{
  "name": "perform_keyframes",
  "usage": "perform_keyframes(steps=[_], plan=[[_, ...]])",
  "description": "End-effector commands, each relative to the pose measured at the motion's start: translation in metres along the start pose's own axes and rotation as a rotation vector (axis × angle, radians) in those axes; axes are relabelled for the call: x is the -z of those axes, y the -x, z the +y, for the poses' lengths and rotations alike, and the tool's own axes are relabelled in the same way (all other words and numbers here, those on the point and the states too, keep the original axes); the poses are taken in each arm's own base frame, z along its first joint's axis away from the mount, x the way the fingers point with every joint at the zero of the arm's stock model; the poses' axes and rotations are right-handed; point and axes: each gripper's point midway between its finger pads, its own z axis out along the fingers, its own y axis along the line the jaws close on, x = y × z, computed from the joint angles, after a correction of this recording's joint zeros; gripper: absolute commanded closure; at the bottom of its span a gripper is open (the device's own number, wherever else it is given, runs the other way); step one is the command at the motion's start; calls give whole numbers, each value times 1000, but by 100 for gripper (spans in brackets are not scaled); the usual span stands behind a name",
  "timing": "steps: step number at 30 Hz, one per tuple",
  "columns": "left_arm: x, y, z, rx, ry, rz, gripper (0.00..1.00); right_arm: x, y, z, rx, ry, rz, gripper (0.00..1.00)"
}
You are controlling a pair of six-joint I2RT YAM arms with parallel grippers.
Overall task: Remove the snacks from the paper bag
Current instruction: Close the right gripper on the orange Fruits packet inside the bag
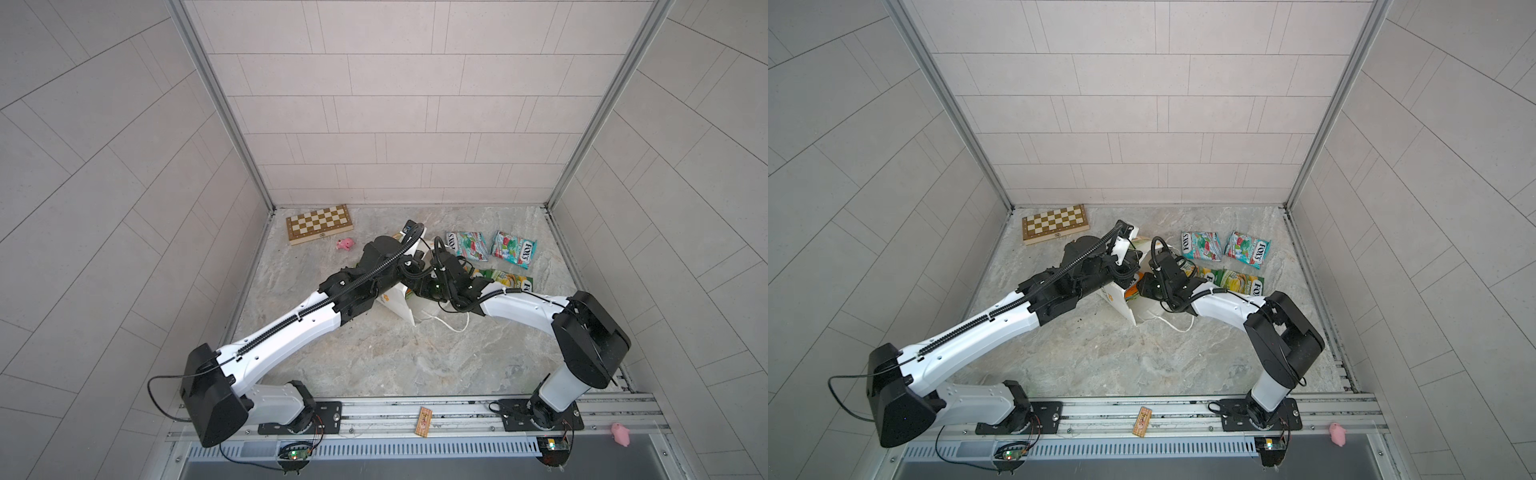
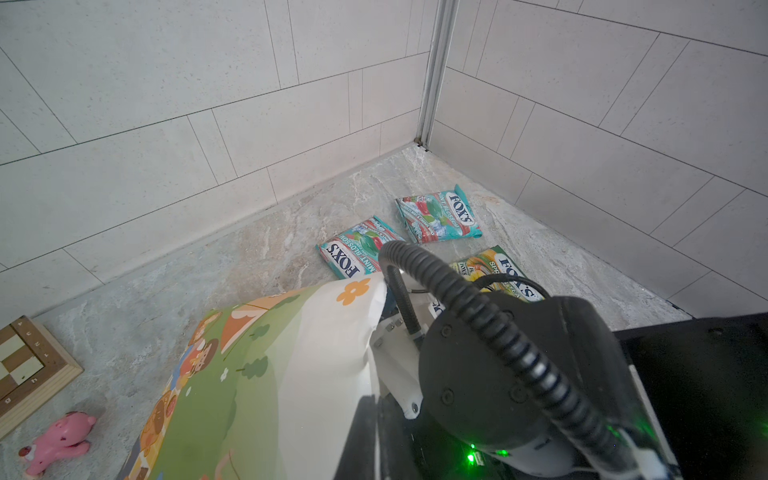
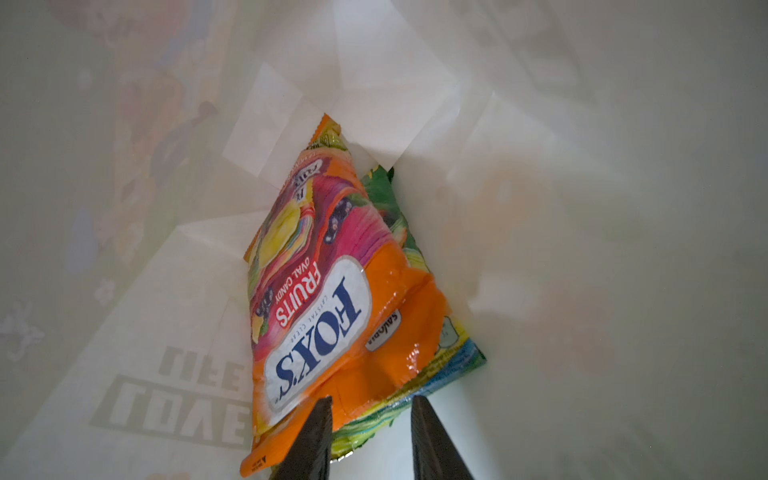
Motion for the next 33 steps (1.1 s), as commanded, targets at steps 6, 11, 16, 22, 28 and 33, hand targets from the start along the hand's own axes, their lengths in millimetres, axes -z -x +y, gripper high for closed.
perform_keyframes(steps=[6,11,16,22,28,33], plan=[[7,8,-5,-9,-25,-24,100,-7,9,-4,-34,-53,-26,66],[7,8,-5,-9,-29,-23,100,-9,8,-11,-47,-84,-27,63],[7,8,-7,-7,-41,-22,100,-13,8,-10,-49,-82,-20,62],[7,8,-9,-6,-52,-17,100,-24,4,1,-49,-30,18,64],[5,5,-12,-7,-68,-5,100,-30,5,15,-51,44,30,69],[5,6,-14,-8,-77,-2,100,-32,3,18,-59,62,36,69]])
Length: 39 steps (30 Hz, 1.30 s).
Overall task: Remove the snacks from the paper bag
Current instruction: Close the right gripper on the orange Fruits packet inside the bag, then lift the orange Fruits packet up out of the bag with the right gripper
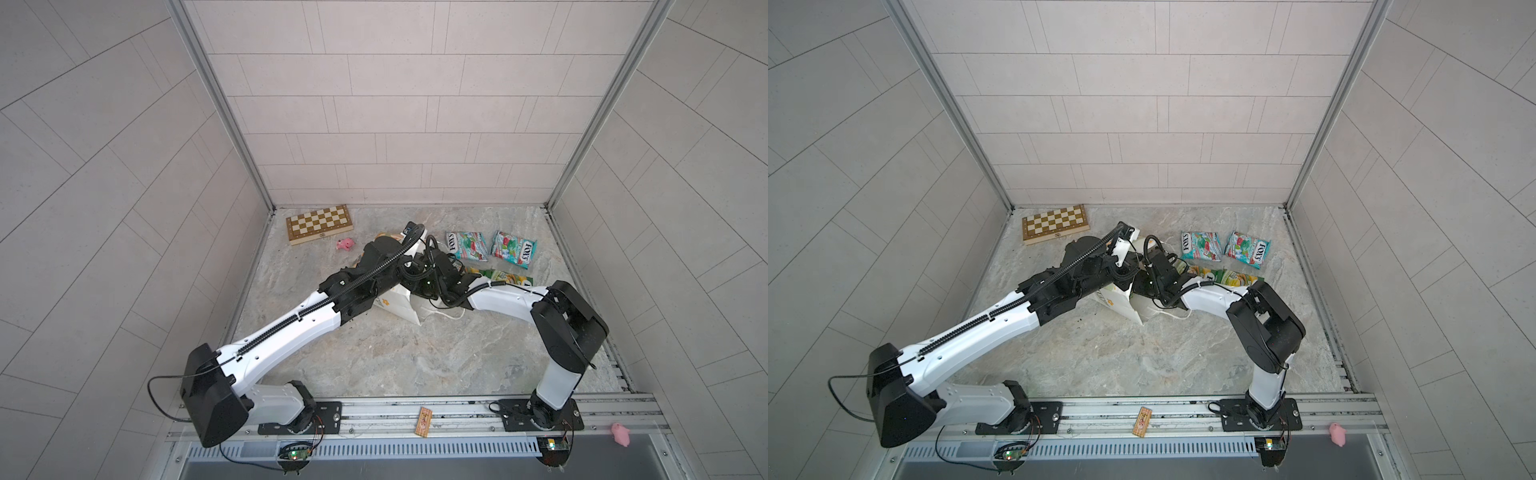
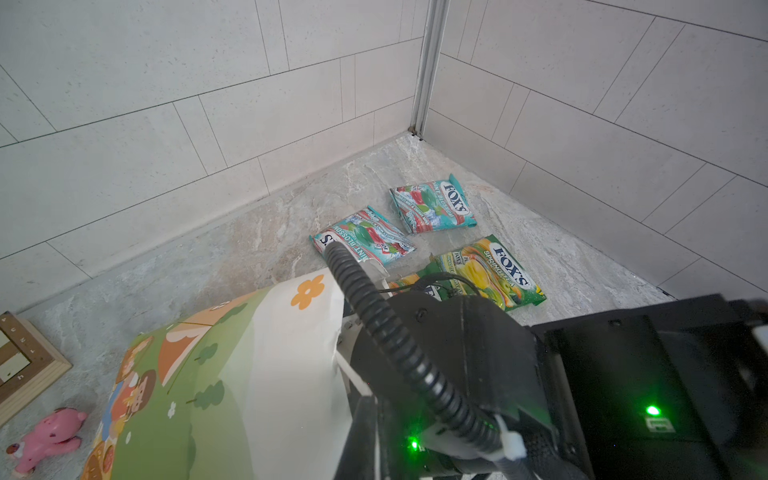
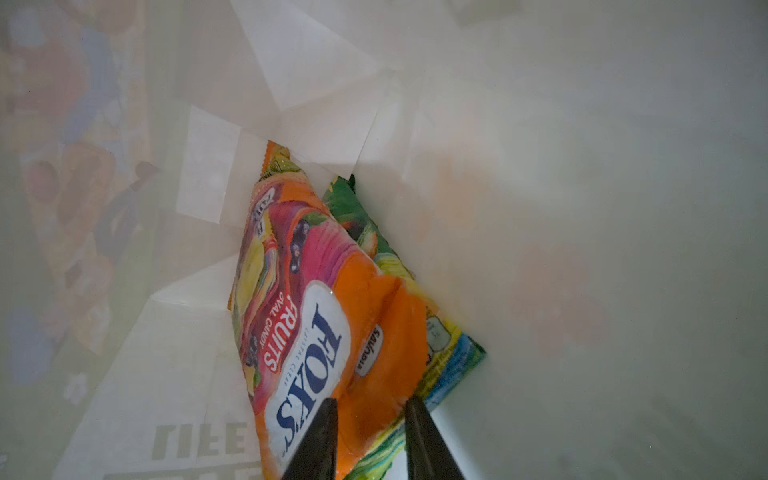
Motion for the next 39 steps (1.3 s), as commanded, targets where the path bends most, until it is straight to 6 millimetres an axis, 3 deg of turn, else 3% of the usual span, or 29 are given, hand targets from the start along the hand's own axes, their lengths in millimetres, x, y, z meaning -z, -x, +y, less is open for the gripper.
perform_keyframes(steps=[1,8,15,21,24,31,39], plan=[[5,14,-9,-7,-43,-35,100,-4,4,8,-17,33,-7,68],[6,14,-12,-5,-62,-31,100,-16,0,31,-28,166,34,69],[8,17,-21,-8,-115,-27,100,-32,-8,38,-55,222,69,67],[7,15,-18,-26,-95,-23,100,-36,-15,49,-46,282,97,88],[6,14,-9,-27,-44,-19,100,-33,-16,49,-28,280,94,100],[5,10,13,-25,86,-6,100,-14,-17,40,50,216,82,100],[5,10,12,-28,79,-4,100,16,-15,28,121,152,58,100]])
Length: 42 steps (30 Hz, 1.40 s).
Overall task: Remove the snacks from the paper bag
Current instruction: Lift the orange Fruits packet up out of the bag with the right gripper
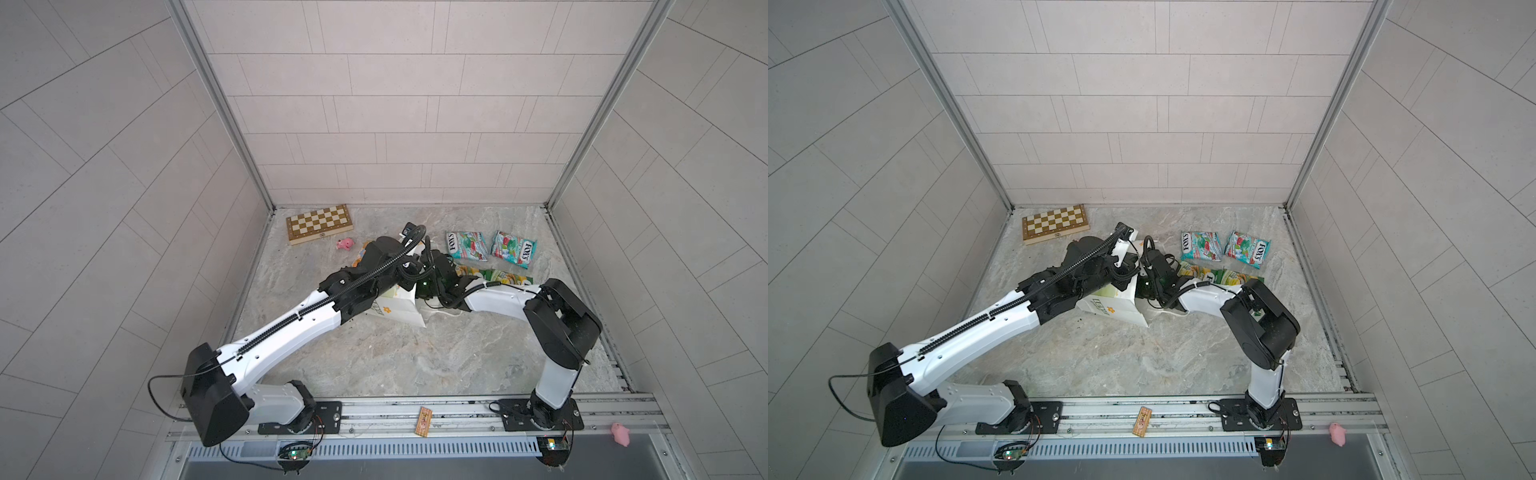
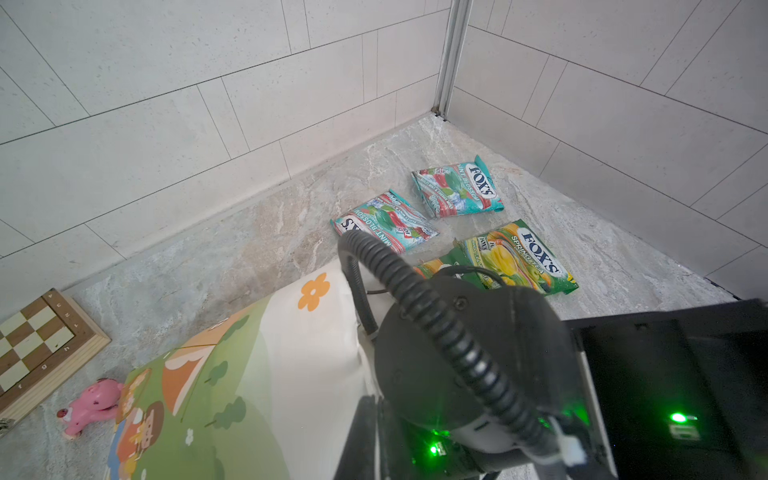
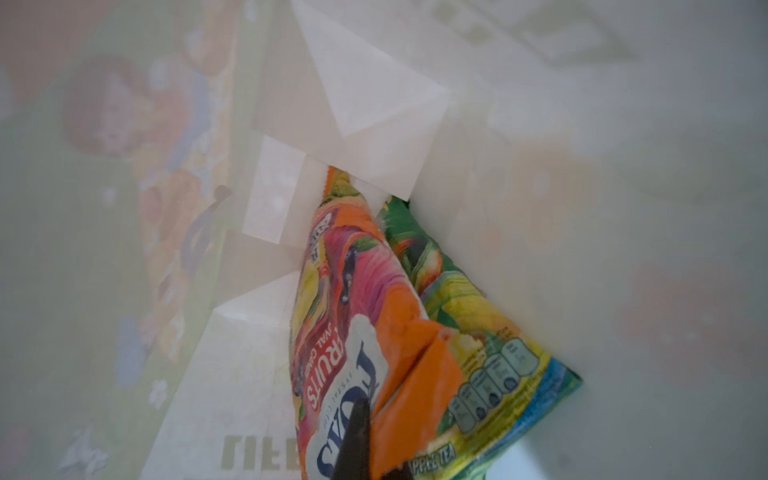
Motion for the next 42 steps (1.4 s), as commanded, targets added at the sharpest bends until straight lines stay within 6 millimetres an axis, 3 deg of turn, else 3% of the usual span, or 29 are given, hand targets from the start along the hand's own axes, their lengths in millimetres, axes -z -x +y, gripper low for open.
perform_keyframes(steps=[1,8,20,31,42], plan=[[5,17,-3,-8,-5,-42,100,21,1,-3,50,-44,-16,100],[3,15,-5,-24,-20,-37,100,53,3,-19,101,-127,-39,100],[4,16,-4,-25,-13,-38,100,103,19,-22,165,-194,-114,100],[4,16,-4,-23,-10,-39,100,162,38,1,316,-227,-239,100],[2,17,8,15,56,-40,100,216,41,47,457,-173,-257,100]])
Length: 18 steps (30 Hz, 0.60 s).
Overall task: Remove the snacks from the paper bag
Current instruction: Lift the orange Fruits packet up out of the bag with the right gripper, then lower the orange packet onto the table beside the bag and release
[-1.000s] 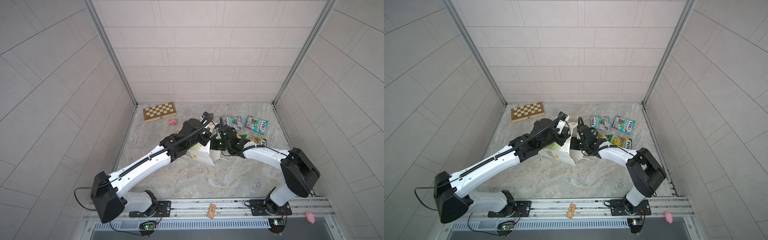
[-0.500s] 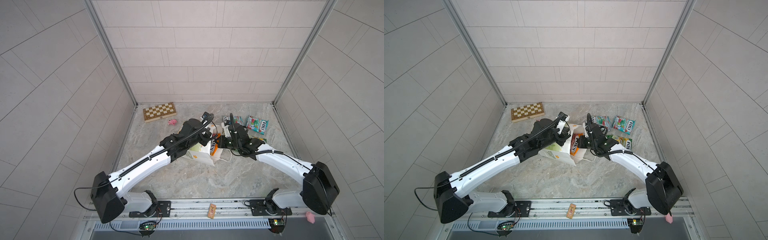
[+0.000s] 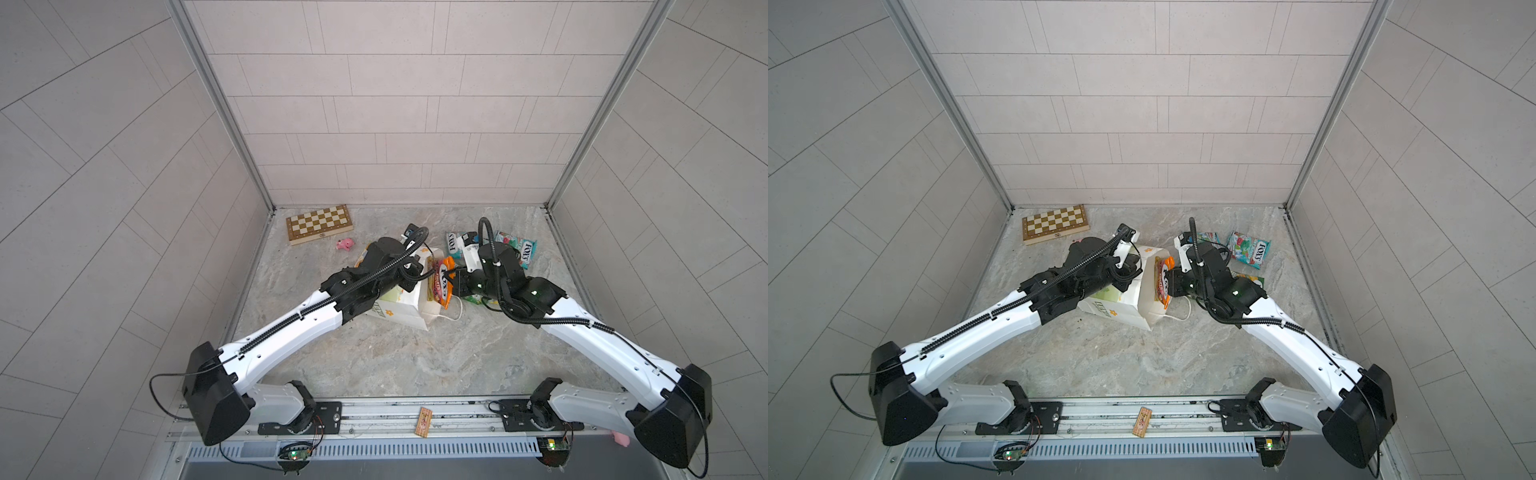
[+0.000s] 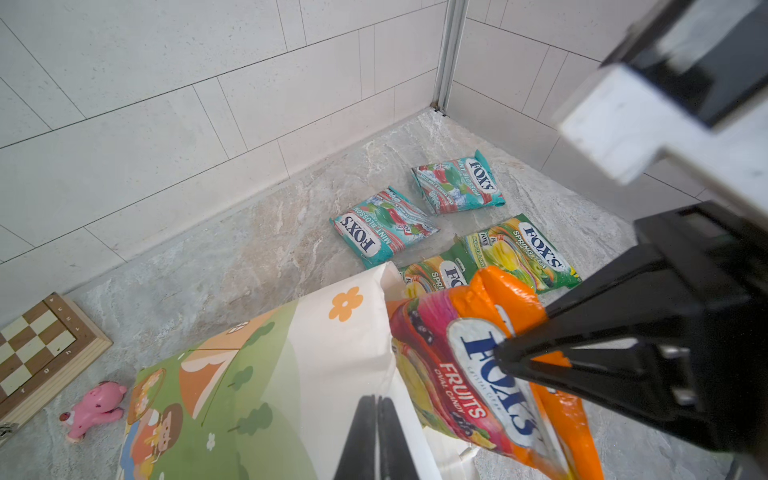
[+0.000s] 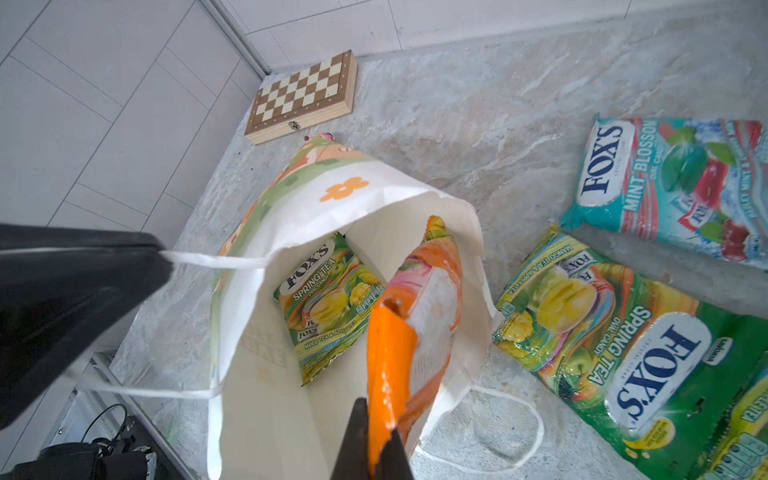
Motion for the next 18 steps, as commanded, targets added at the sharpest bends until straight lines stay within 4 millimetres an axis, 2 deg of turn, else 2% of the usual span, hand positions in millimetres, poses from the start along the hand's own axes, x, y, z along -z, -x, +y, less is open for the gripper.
perform_keyframes(steps=[1,5,8,13,18], plan=[[4,19,9,42,60,-47,100,30,23,15,67,41,-62,100],[2,18,14,55,90,-32,100,52,34,20,100,34,-88,100],[3,18,14,51,89,-29,100,70,44,14,116,-13,-136,100],[8,20,15,34,93,-43,100,99,54,-12,100,-149,-213,100],[15,23,19,37,106,-71,100,108,45,-51,56,-278,-192,100]])
